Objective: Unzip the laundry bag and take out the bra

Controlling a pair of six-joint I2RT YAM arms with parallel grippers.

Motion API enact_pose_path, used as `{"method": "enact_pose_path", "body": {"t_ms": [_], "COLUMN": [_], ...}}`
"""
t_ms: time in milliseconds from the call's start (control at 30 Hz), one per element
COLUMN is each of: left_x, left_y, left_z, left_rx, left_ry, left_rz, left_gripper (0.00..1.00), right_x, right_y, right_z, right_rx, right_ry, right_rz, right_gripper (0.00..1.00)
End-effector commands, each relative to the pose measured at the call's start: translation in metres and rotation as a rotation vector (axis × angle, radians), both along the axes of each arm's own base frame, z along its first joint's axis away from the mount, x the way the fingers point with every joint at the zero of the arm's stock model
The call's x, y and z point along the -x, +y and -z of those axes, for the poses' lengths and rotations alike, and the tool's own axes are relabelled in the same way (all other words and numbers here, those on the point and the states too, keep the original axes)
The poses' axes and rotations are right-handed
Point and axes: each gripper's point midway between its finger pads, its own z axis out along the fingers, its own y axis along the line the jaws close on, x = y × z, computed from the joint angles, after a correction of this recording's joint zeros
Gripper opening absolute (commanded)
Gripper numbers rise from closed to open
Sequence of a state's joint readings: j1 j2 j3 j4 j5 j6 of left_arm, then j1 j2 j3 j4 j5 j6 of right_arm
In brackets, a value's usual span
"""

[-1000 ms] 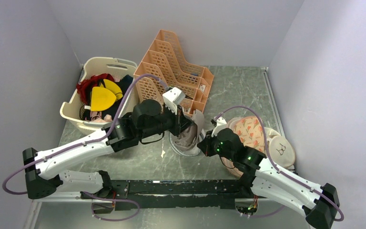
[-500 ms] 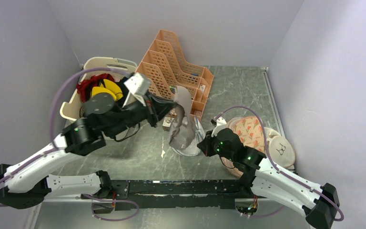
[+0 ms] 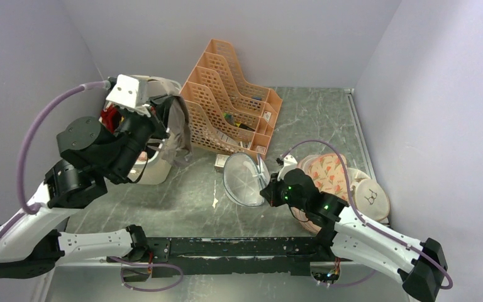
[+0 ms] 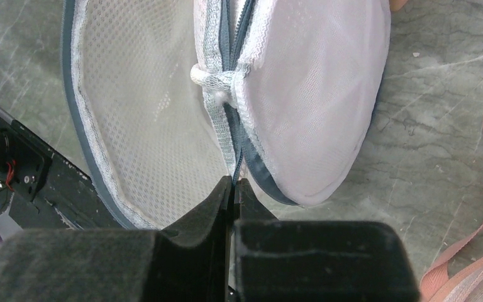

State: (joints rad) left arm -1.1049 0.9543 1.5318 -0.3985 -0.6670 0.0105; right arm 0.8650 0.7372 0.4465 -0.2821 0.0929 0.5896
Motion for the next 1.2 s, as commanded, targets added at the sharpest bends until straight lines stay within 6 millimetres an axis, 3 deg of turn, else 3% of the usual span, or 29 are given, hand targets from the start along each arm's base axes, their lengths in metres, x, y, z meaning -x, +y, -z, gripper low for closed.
{"method": "enact_pose_path", "body": {"t_ms": [0, 67, 167, 300, 400, 533, 567, 667, 767, 967, 1167], "left_x": [-0.022, -0.024, -0.024, -0.035, -0.054, -0.11, -0.124, -0.144, -0.143, -0.126, -0.093], "left_y": [0.041, 0.057, 0.064, 0.066, 0.073, 0.099, 0.118, 0.145, 0.162, 0.174, 0.192], "left_z": [-0.002, -0.01, -0.019, -0.007, 0.005, 0.04, 0.053, 0.086, 0.106, 0.147, 0.142], "left_rx": [-0.105, -0.074, -0.044, -0.148, -0.18, -0.19, -0.201, -0.195, -0.13, -0.118, -0.118], "left_ry": [-0.003, 0.009, -0.003, 0.0, 0.031, 0.167, 0.216, 0.328, 0.352, 0.424, 0.424], "left_rz": [-0.294, -0.389, -0.426, -0.531, -0.59, -0.597, -0.652, -0.708, -0.755, -0.809, -0.854], "left_gripper": [0.07, 0.07, 0.07, 0.07, 0.07, 0.07, 0.07, 0.07, 0.07, 0.07, 0.07], "right_x": [-0.001, -0.001, -0.001, -0.001, -0.001, -0.001, -0.001, 0.0, 0.001, -0.001, -0.001], "right_y": [0.001, 0.001, 0.001, -0.001, -0.001, 0.0, 0.0, 0.0, 0.0, -0.002, -0.002], "right_z": [-0.003, -0.003, -0.005, -0.007, -0.01, -0.008, -0.008, -0.011, -0.013, -0.012, -0.009], "right_rx": [0.001, -0.003, -0.004, -0.001, -0.01, -0.008, -0.005, -0.004, -0.014, 0.005, 0.021], "right_ry": [-0.008, -0.007, -0.005, -0.012, -0.022, -0.016, -0.015, -0.016, -0.02, -0.02, -0.013], "right_rz": [-0.005, -0.006, -0.003, -0.001, 0.002, -0.001, -0.004, -0.009, -0.011, -0.003, -0.006], "right_gripper": [0.0, 0.0, 0.0, 0.0, 0.0, 0.0, 0.0, 0.0, 0.0, 0.0, 0.0]}}
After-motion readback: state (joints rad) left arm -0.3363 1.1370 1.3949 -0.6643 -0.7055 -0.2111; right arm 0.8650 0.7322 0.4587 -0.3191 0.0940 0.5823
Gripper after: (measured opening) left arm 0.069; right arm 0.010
